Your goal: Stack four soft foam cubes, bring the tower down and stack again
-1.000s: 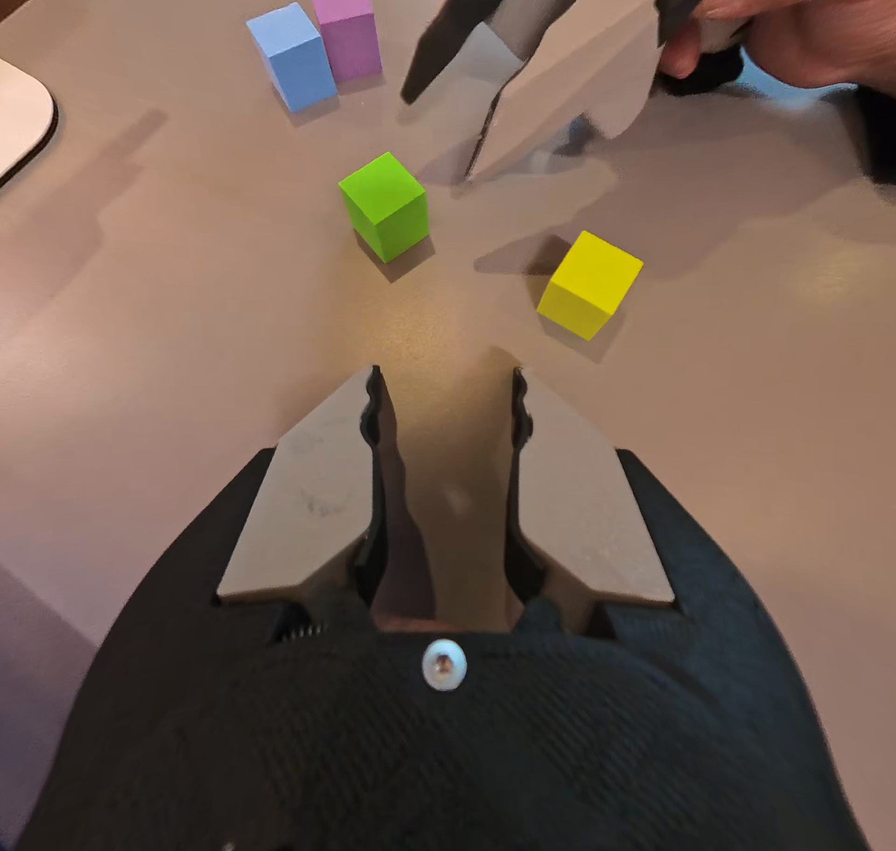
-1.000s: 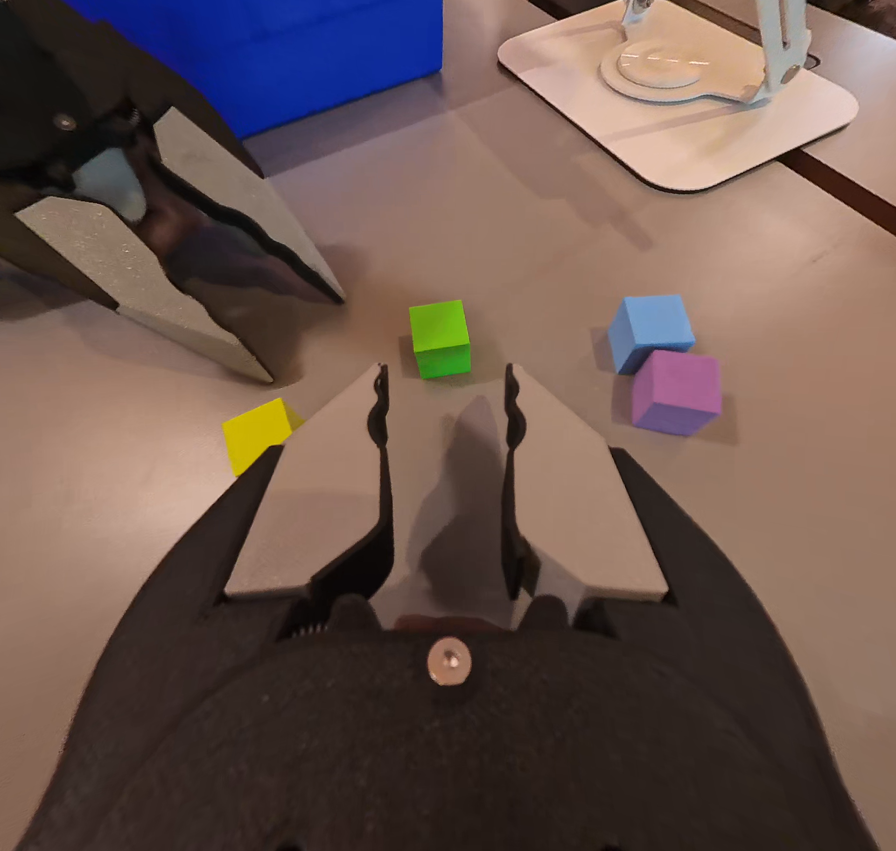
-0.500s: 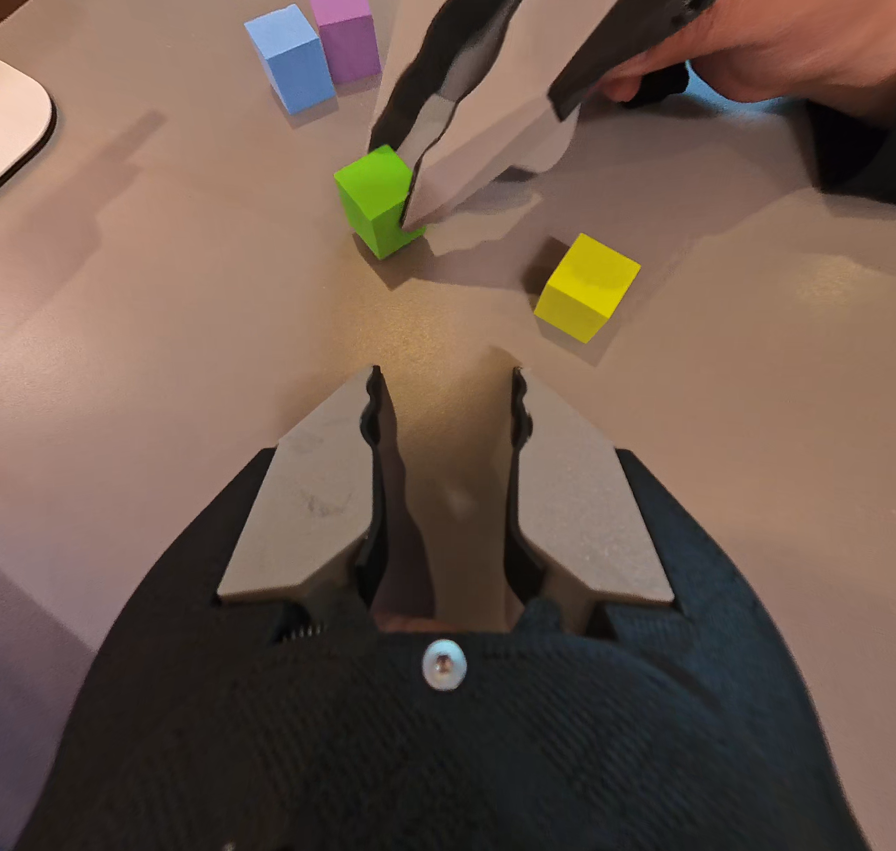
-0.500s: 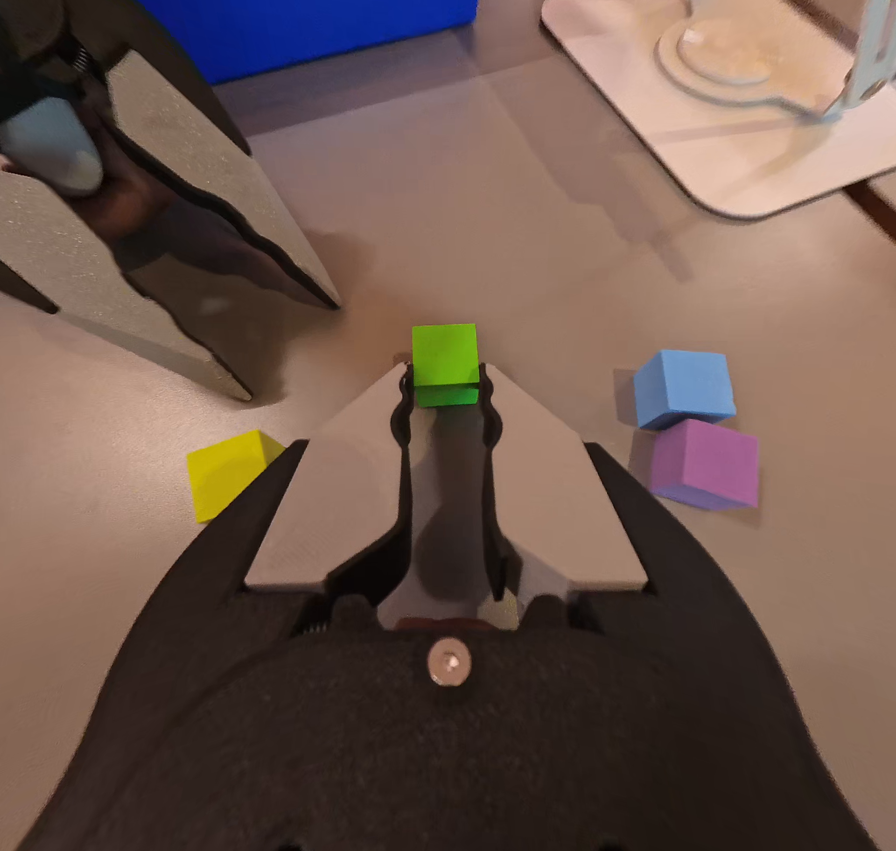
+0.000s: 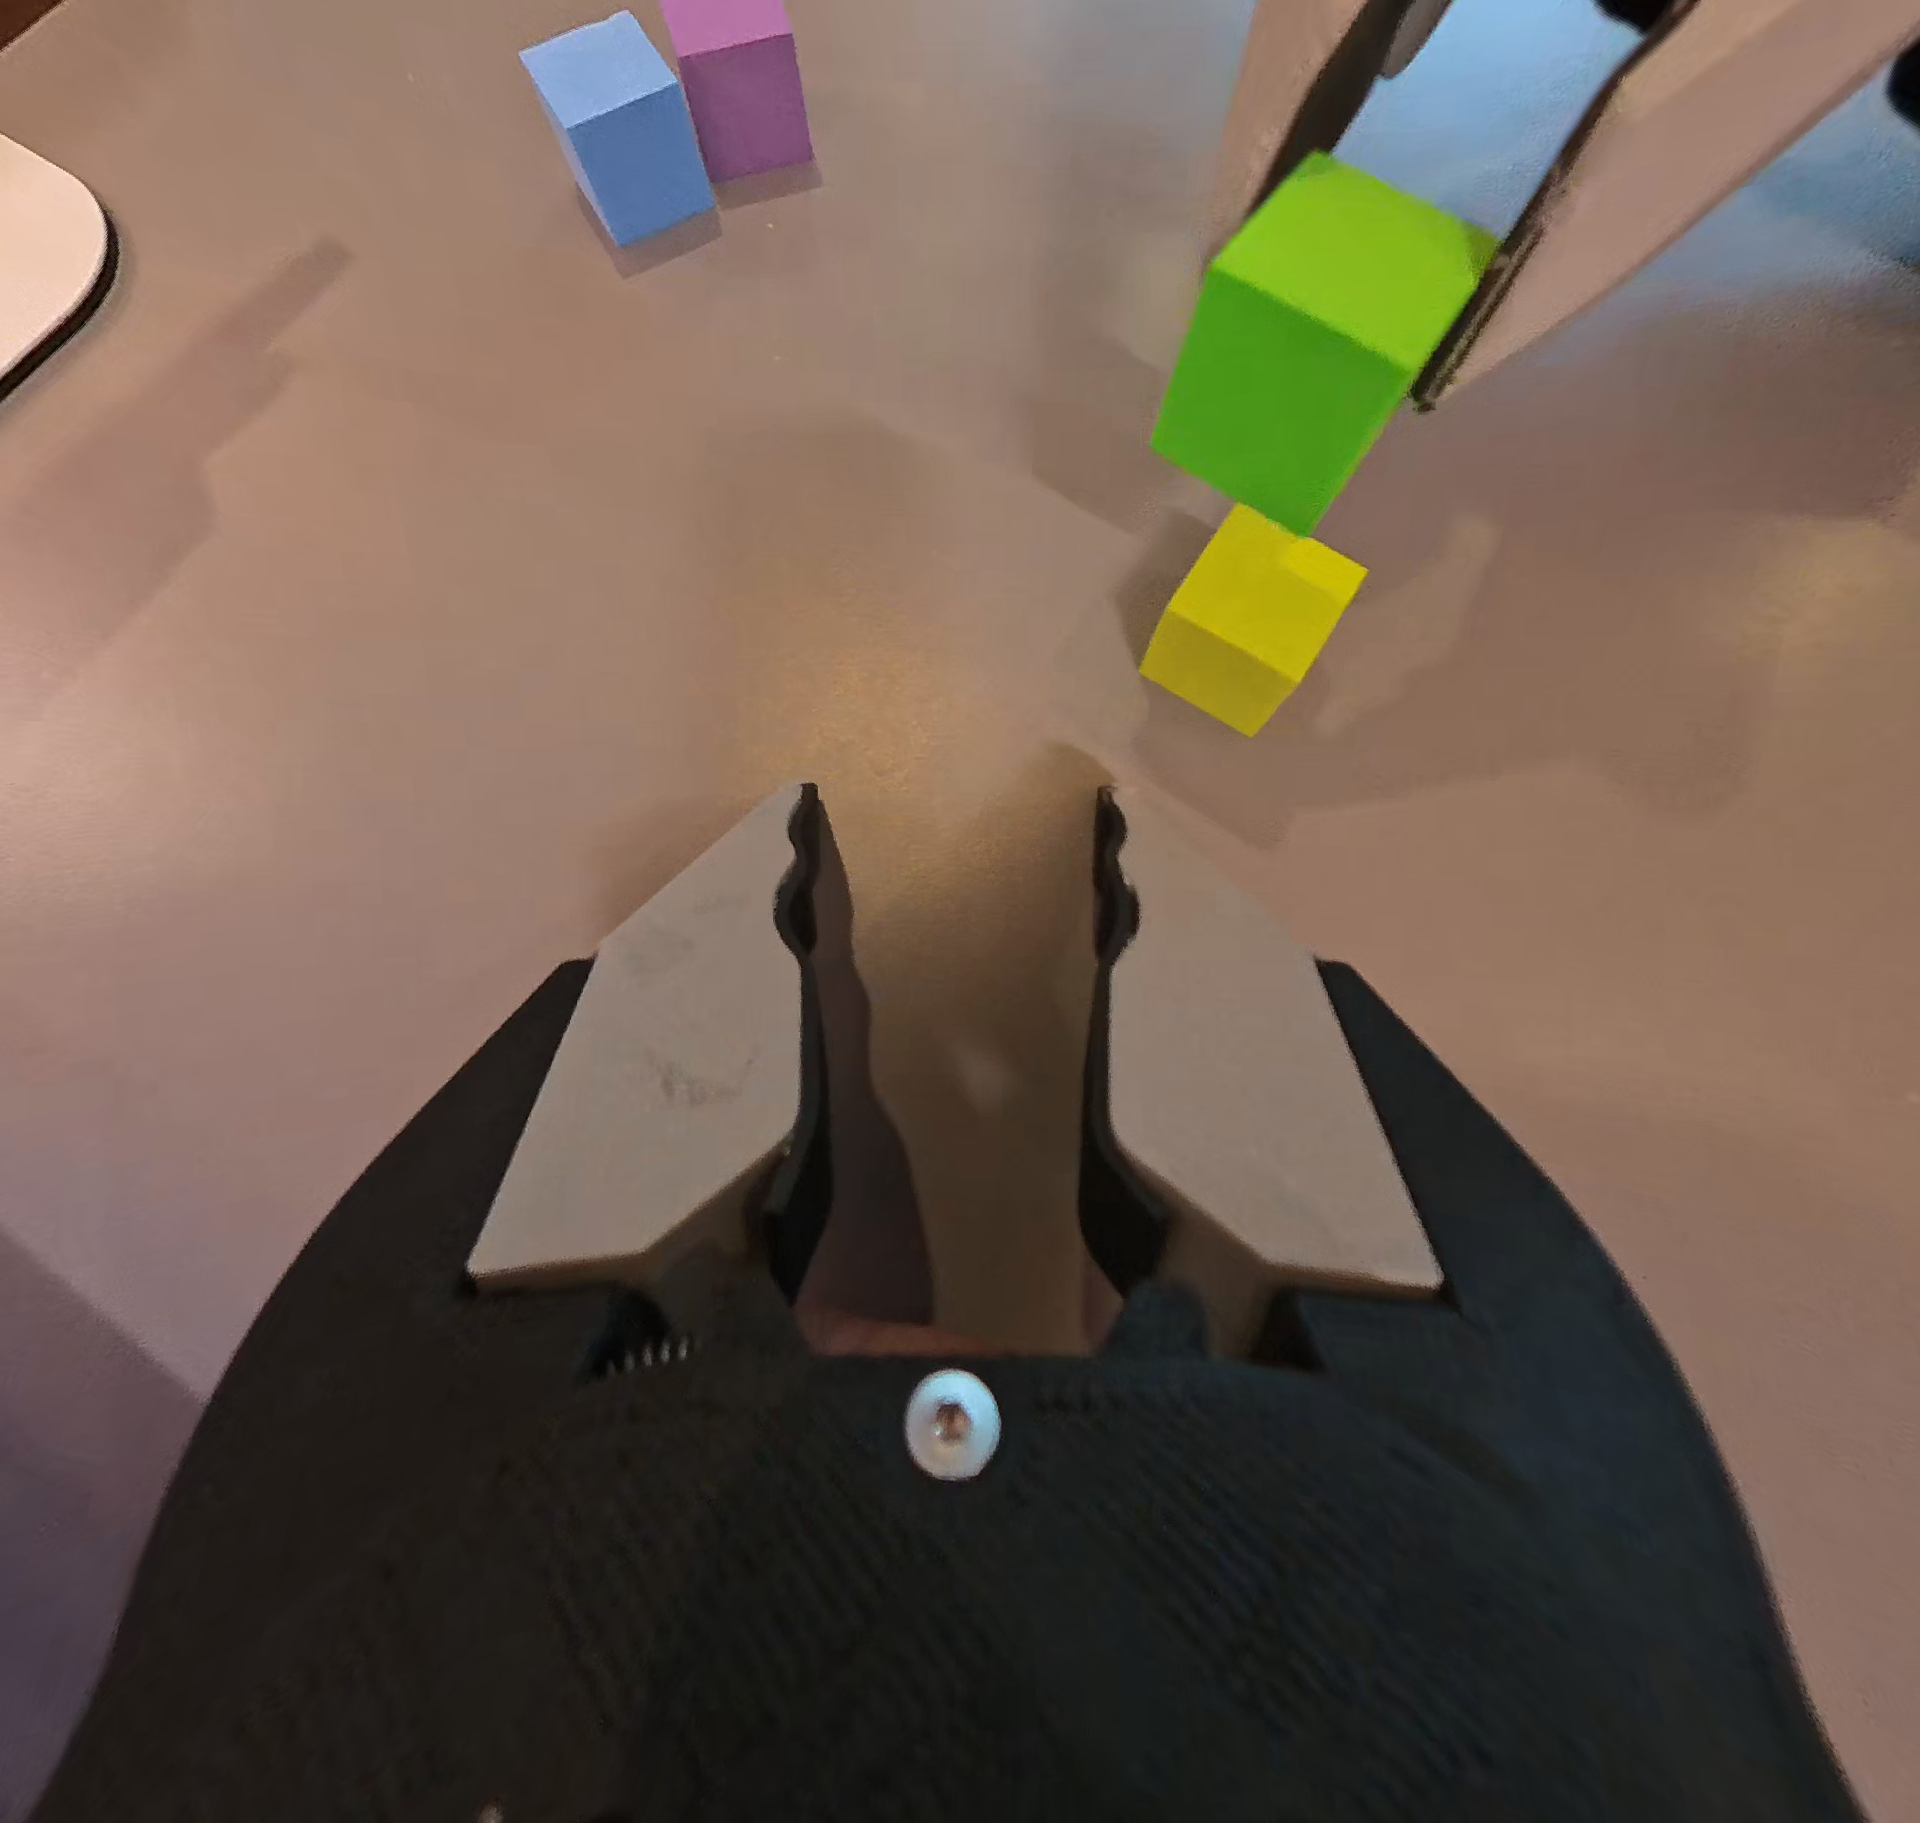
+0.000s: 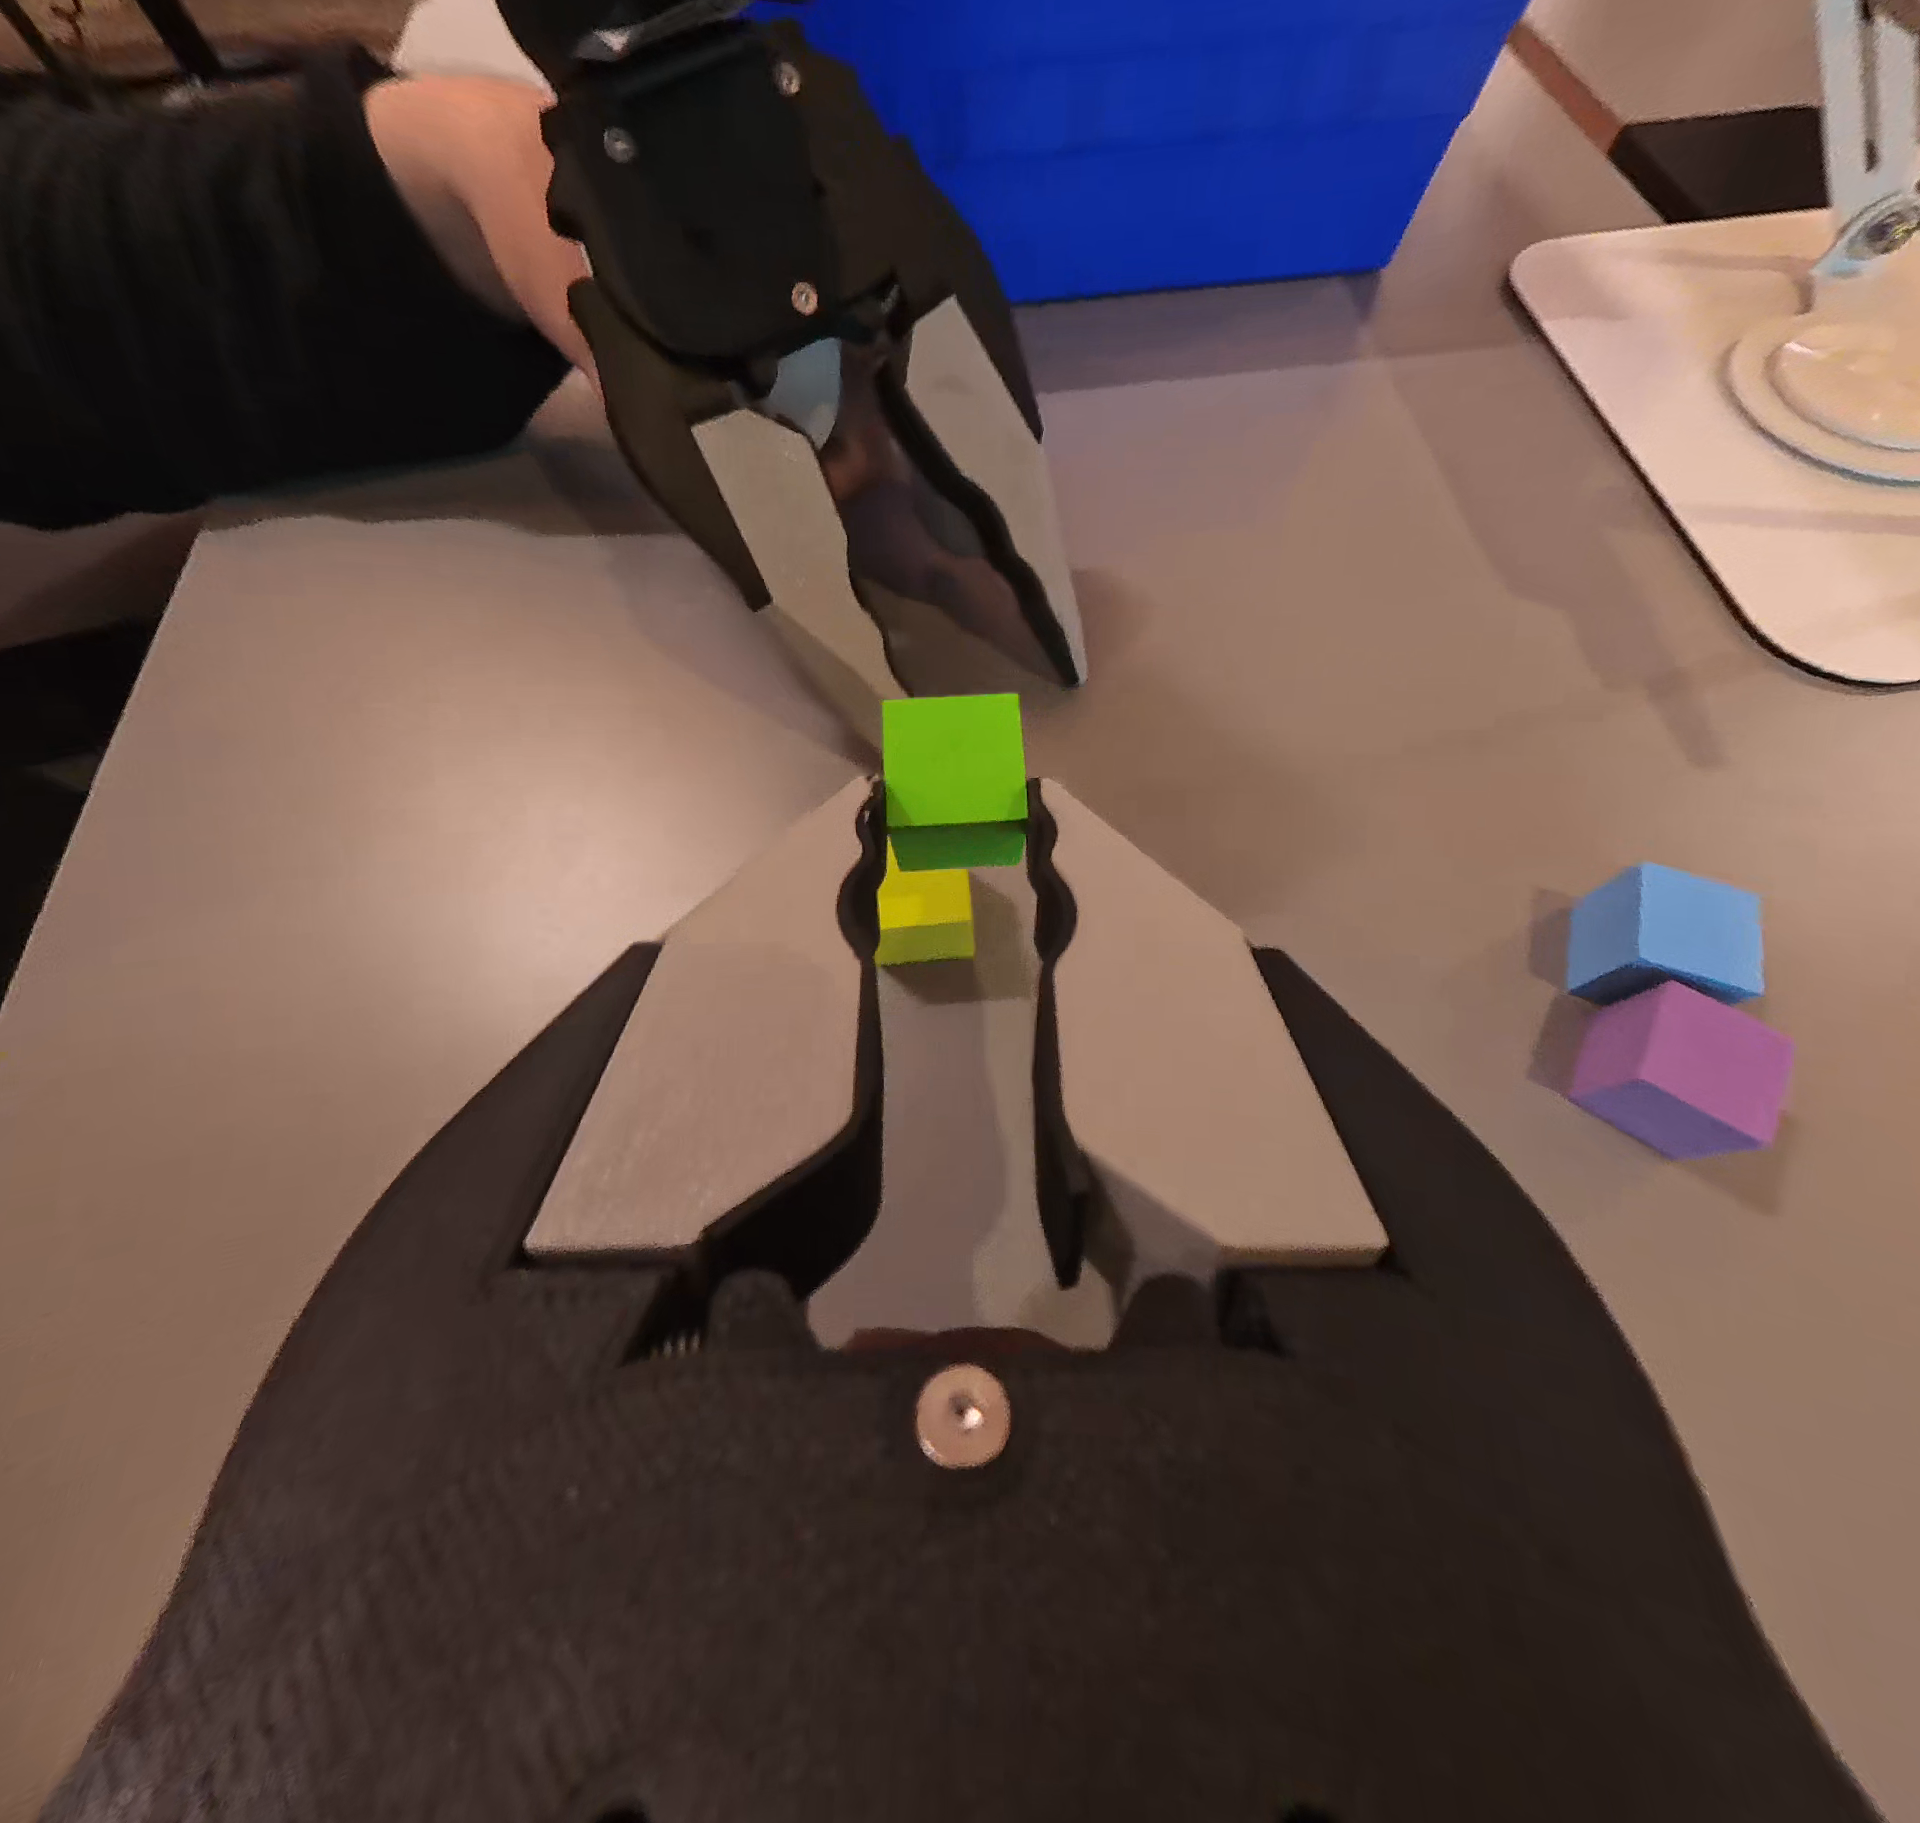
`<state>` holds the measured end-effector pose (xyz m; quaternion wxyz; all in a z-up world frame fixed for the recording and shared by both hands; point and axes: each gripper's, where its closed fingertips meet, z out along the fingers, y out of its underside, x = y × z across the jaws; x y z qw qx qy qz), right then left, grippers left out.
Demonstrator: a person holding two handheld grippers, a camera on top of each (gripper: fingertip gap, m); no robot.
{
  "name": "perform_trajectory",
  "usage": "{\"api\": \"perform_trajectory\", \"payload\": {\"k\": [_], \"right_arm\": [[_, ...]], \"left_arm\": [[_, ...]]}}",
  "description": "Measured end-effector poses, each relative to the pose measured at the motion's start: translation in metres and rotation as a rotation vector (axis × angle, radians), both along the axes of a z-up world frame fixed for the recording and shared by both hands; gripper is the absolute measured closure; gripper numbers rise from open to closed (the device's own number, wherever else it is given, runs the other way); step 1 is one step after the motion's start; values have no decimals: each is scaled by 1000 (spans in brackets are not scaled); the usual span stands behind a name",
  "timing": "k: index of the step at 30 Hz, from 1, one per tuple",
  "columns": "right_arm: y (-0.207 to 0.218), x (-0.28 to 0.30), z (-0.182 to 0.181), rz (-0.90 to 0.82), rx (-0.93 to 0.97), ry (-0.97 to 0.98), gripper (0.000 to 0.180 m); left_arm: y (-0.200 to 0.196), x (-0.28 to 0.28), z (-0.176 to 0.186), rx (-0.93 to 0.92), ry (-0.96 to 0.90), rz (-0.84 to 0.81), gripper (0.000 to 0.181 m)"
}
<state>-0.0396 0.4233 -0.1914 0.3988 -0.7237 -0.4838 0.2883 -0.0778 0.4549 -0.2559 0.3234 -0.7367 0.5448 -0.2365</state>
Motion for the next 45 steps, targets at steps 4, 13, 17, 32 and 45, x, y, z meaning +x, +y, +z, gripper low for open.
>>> {"api": "perform_trajectory", "payload": {"k": [4, 13, 17, 32, 45], "right_arm": [[-3, 0, -10, -1, 12, -91, 156], [-8, -4, -23, 31, -21, -128, 156], [-10, -4, -27, 39, -30, -140, 156], [7, 6, -3, -42, 4, -4, 131], [118, 104, -33, -666, 24, -66, 129]], "left_arm": [[0, 0, 0, -1, 0, 0, 130], [0, 0, 0, 0, 0, 0, 130], [0, 0, 0, 0, 0, 0, 130], [0, 0, 0, 0, 0, 0, 130], [-1, 0, 0, -2, -1, 1, 131]]}}
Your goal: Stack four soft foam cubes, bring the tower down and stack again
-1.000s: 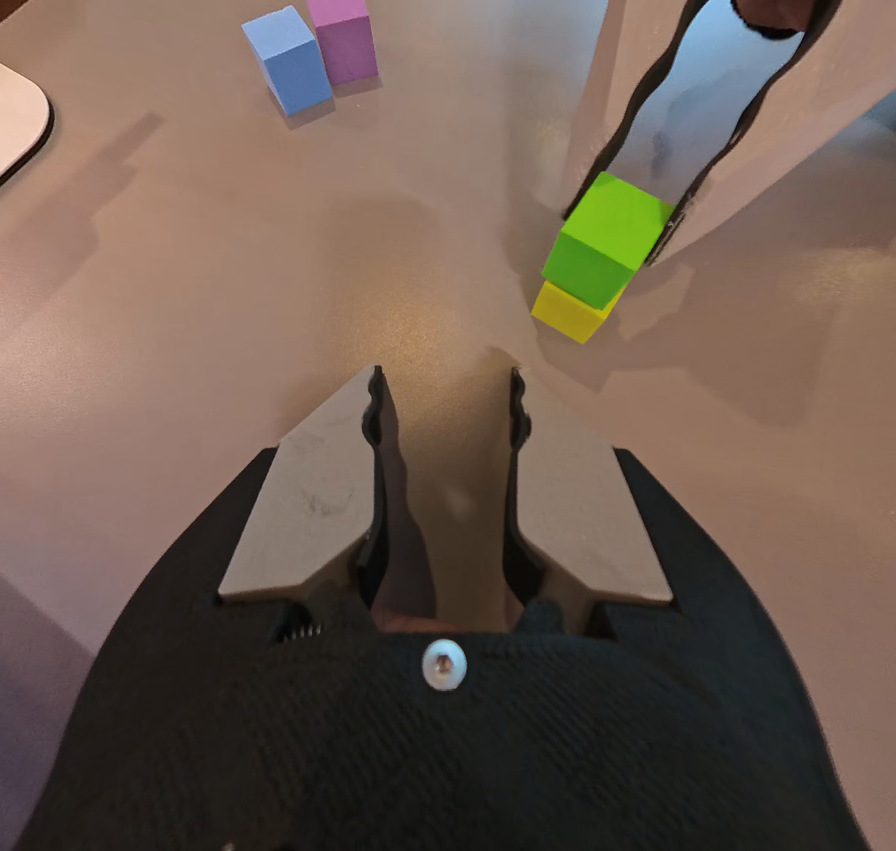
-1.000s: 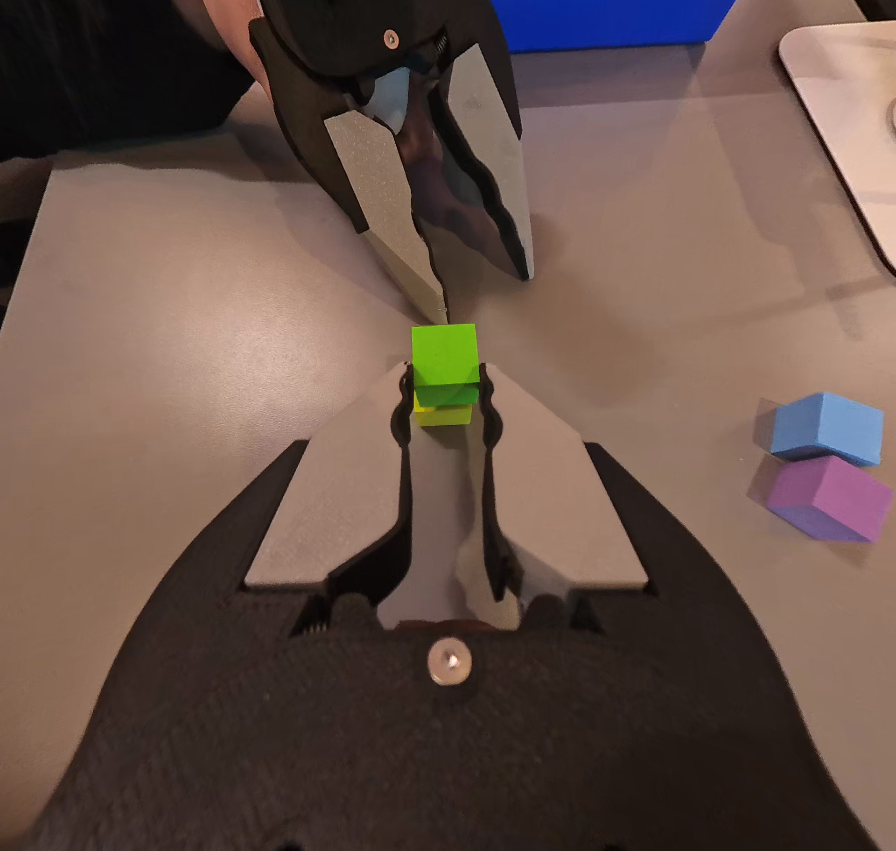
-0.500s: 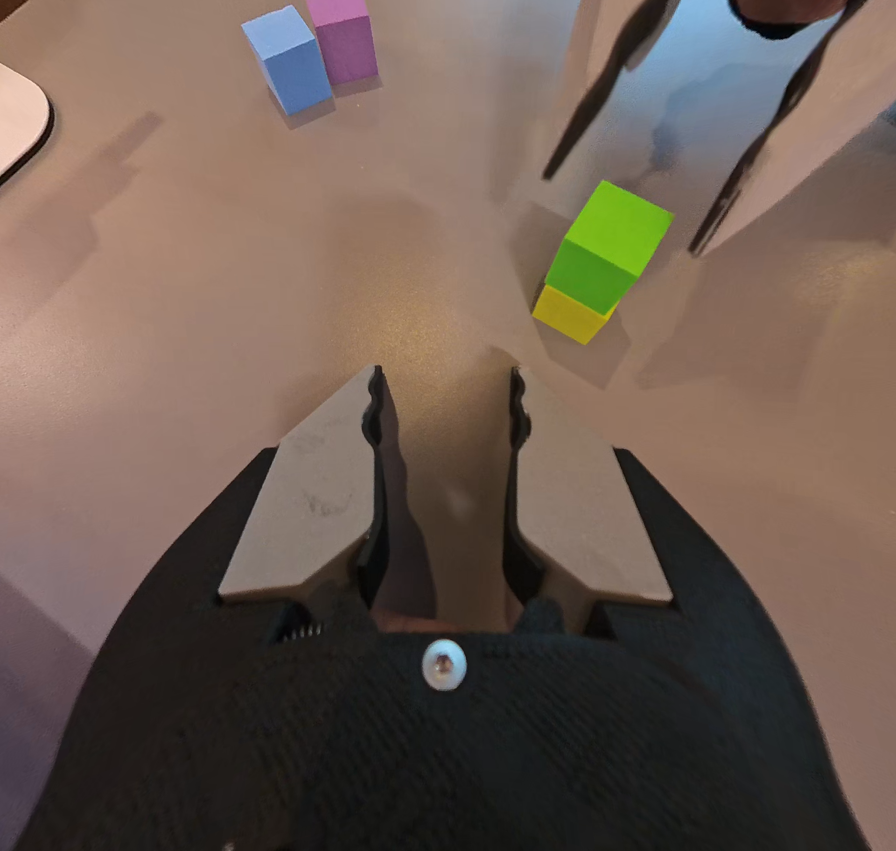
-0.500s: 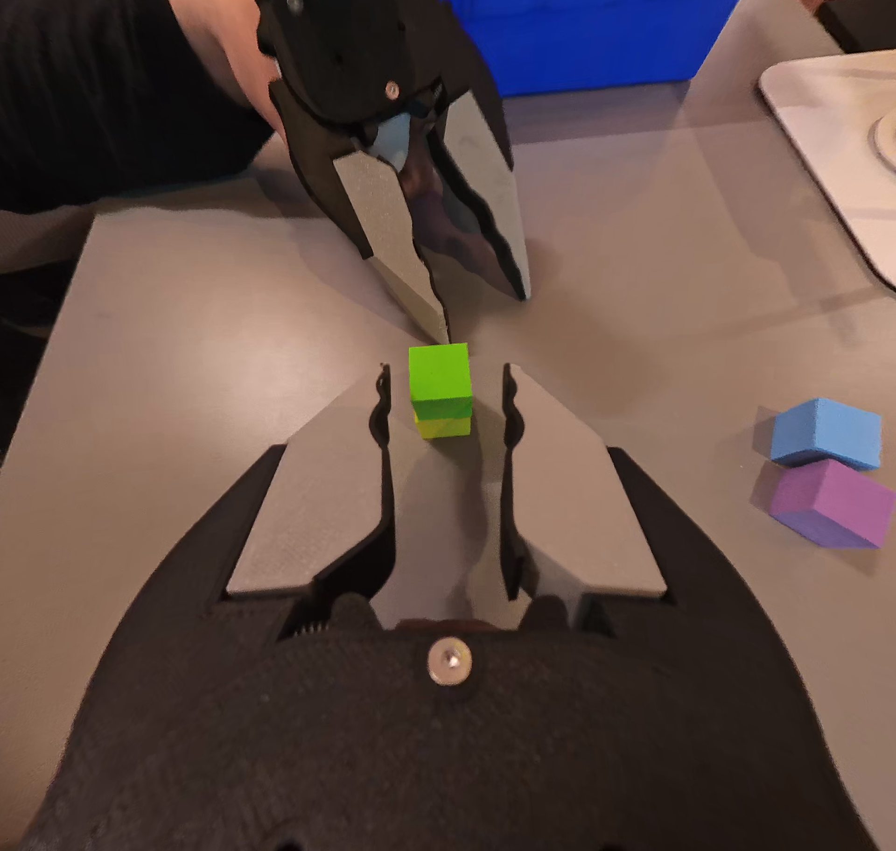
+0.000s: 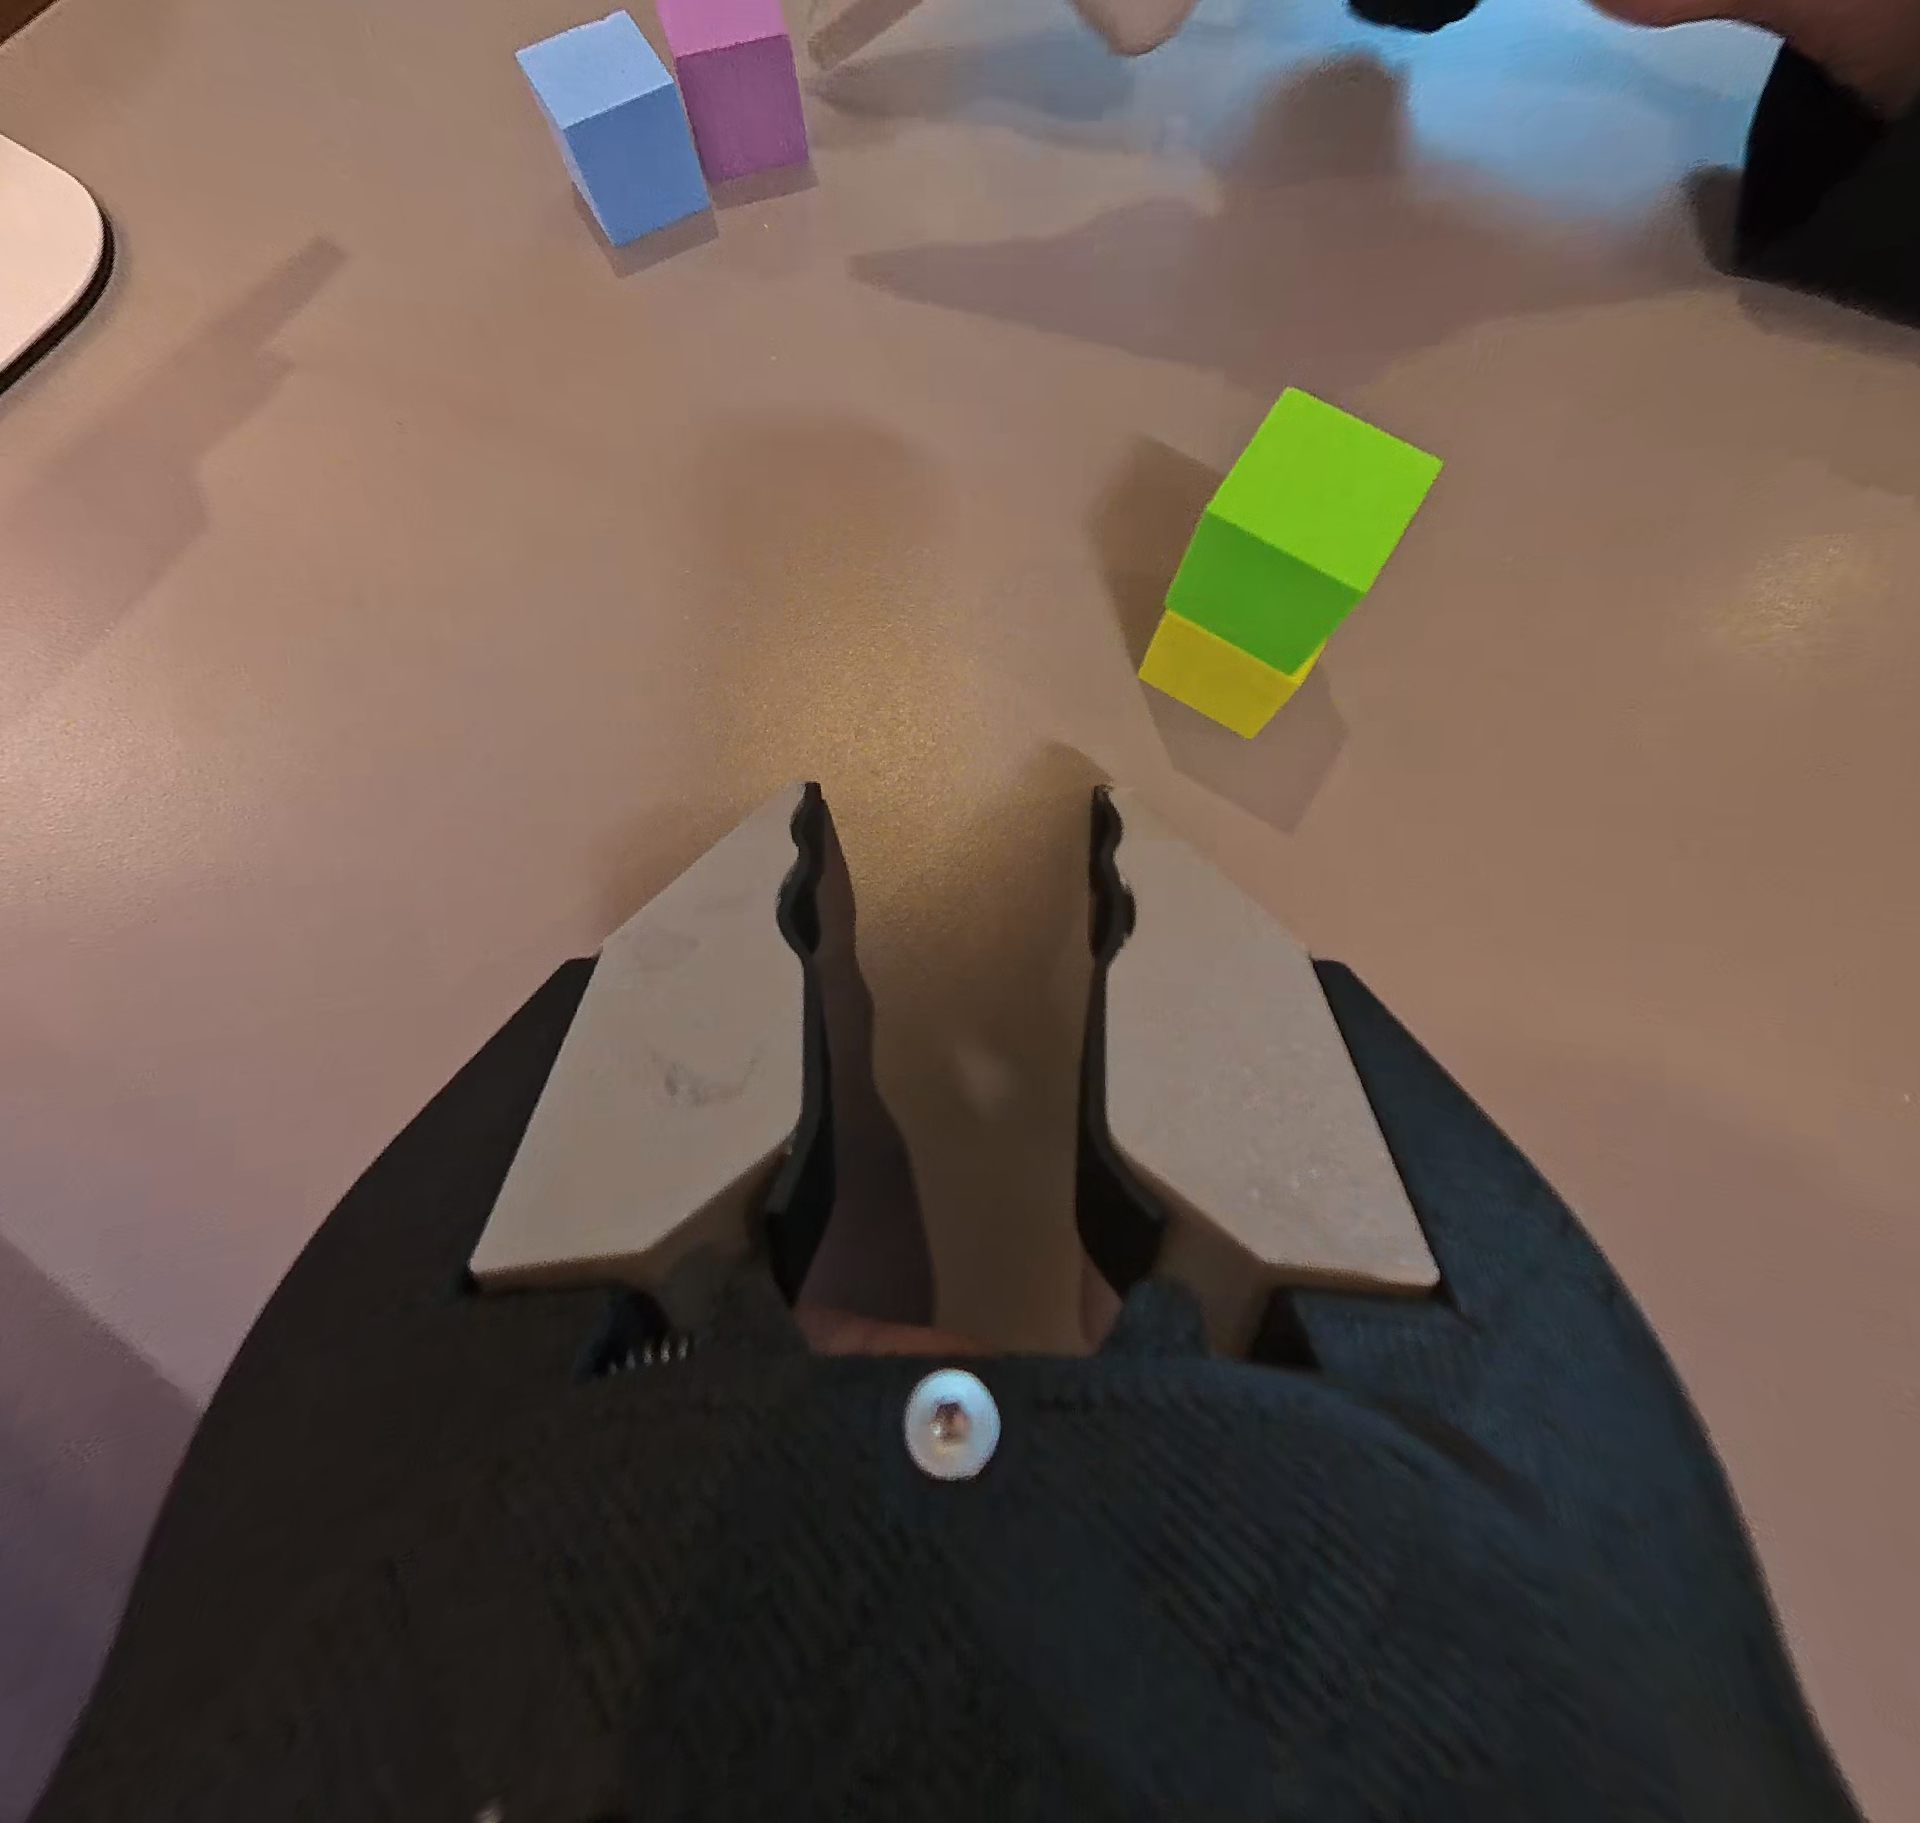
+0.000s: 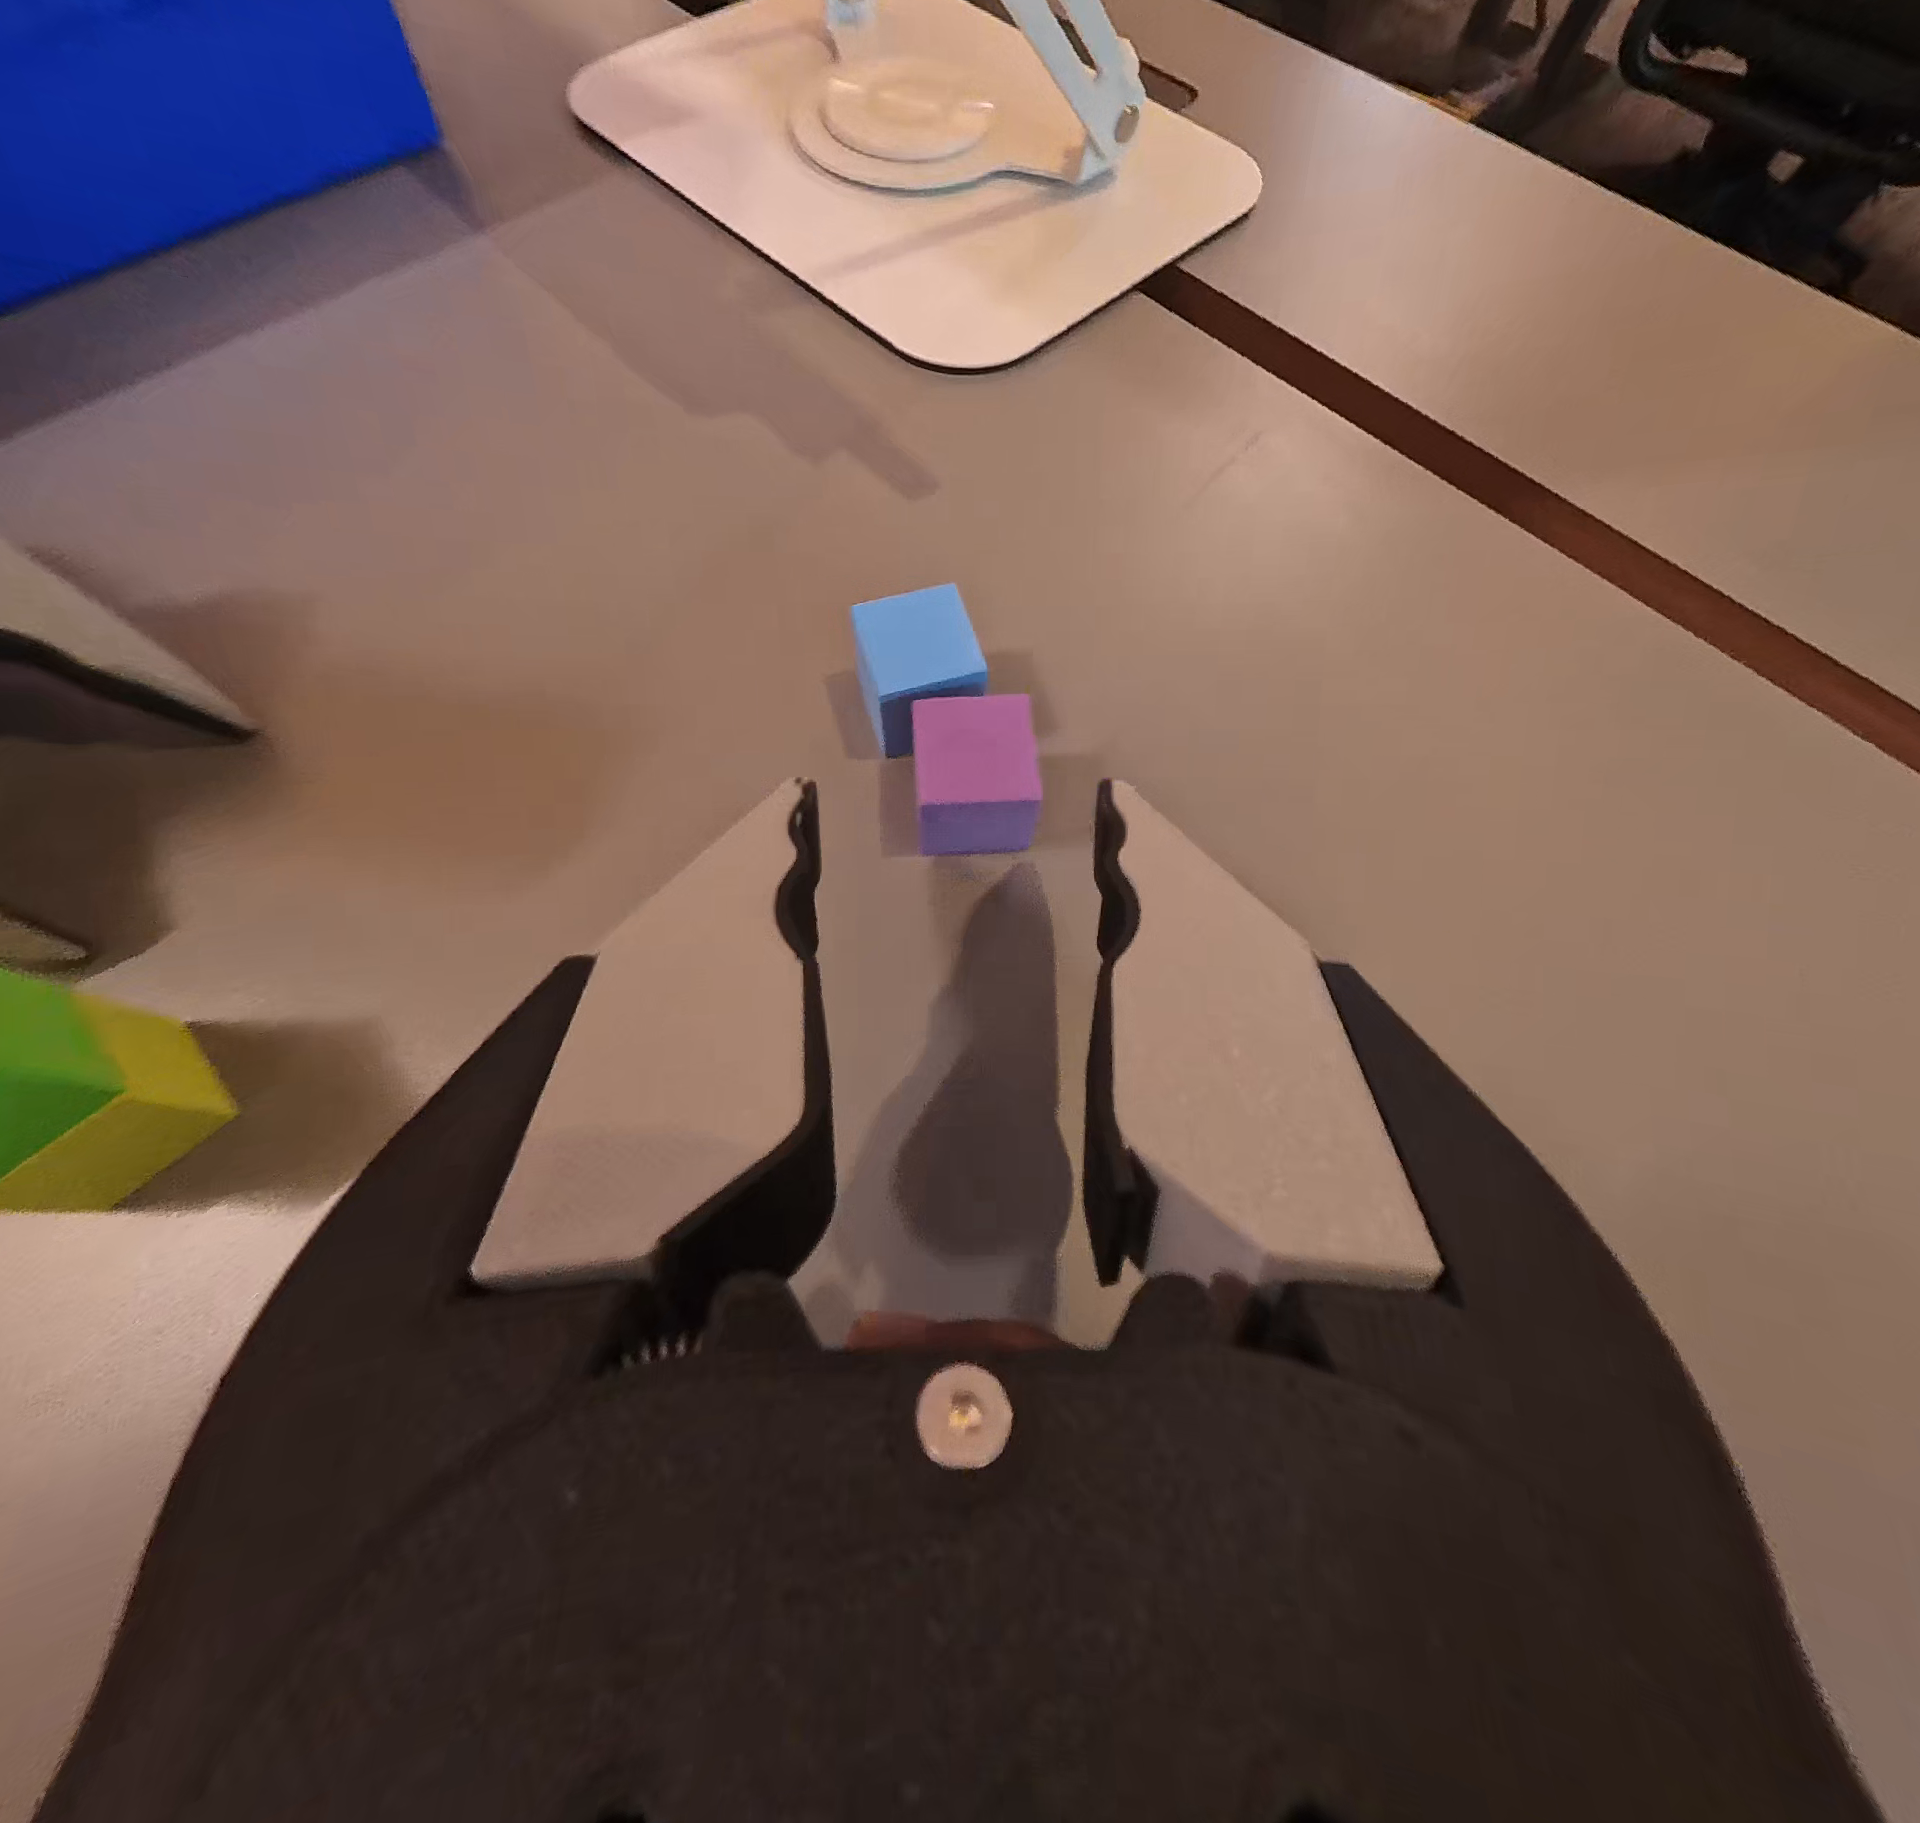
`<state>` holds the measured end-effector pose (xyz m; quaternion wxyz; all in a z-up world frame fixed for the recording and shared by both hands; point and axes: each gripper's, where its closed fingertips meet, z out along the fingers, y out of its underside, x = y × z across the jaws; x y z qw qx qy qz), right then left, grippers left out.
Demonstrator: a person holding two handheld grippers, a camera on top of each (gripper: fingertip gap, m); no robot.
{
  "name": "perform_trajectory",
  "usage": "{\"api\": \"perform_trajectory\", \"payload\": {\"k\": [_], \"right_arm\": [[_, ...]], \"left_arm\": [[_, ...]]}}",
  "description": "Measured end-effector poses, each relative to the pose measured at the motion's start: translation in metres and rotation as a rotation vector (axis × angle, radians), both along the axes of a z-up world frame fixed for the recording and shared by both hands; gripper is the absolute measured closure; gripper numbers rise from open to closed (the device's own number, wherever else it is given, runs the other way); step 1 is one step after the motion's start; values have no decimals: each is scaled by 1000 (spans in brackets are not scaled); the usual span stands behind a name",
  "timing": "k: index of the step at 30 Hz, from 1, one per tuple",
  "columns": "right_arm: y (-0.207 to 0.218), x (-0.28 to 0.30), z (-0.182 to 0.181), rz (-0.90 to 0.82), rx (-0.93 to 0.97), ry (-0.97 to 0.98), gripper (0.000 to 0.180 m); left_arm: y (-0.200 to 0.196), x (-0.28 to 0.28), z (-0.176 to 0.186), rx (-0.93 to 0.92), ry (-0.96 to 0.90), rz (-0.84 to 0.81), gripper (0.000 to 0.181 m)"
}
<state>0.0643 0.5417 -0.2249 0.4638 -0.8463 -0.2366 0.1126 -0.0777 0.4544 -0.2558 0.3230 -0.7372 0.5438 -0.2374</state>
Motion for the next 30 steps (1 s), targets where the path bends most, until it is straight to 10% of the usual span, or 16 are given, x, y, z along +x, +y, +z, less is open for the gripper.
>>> {"api": "perform_trajectory", "payload": {"k": [12, 30], "right_arm": [[9, -11, -17, 60, -79, -27, 156], [-99, -84, 52, 533, 88, 241, 156]], "left_arm": [[0, 0, 0, -1, 0, -1, 131], [-1, 0, 0, 2, 0, -1, 131]]}}
